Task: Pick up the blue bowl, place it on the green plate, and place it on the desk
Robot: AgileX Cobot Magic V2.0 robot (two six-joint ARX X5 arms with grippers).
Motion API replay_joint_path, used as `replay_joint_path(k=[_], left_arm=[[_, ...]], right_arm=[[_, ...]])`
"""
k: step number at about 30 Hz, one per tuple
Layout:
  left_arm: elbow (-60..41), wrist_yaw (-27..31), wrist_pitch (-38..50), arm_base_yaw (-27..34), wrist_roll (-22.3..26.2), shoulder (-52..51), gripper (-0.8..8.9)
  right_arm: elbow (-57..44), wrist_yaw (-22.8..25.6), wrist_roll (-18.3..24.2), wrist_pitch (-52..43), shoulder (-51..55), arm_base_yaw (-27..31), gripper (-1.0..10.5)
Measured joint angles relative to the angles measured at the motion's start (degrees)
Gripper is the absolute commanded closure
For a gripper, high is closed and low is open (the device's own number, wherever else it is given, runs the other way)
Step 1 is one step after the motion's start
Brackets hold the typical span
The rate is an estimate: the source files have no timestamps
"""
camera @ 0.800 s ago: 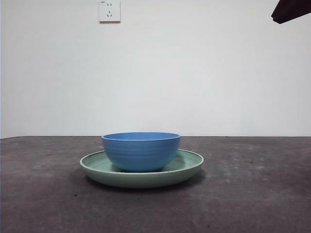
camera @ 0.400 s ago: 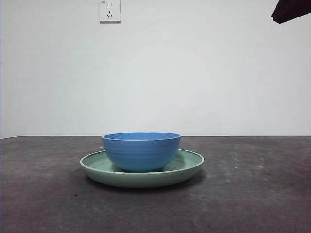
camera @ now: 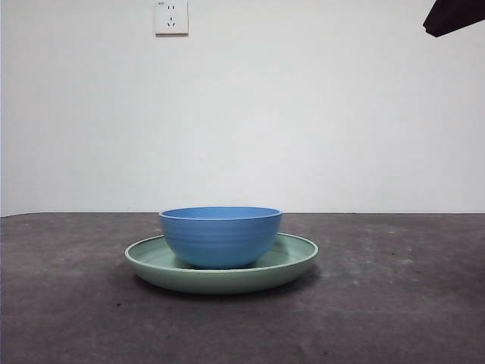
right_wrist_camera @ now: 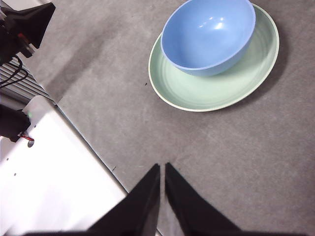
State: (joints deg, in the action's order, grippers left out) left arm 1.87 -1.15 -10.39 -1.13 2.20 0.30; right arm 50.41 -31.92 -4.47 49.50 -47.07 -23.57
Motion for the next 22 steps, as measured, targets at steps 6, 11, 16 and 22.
replay_joint_path(k=[6,11,16,22], left_arm=[[0.00,0.00,0.00,0.00,0.00,0.00,8.04],[0.00,0.00,0.00,0.00,-0.02,0.00,8.04],[0.00,0.00,0.00,0.00,-0.02,0.00,8.04],[0.00,0.00,0.00,0.00,-0.02,0.00,8.04]], right_arm=[[0.00,0.00,0.00,0.00,0.00,0.00,9.4],[0.00,0.44,0.00,-0.98,0.04,0.04,9.4],[-0.04,0.87,2.91,-3.50,2.56,3.61,9.4],[-4.68,5.14,3.32,-18.99,11.32,10.82,9.4]])
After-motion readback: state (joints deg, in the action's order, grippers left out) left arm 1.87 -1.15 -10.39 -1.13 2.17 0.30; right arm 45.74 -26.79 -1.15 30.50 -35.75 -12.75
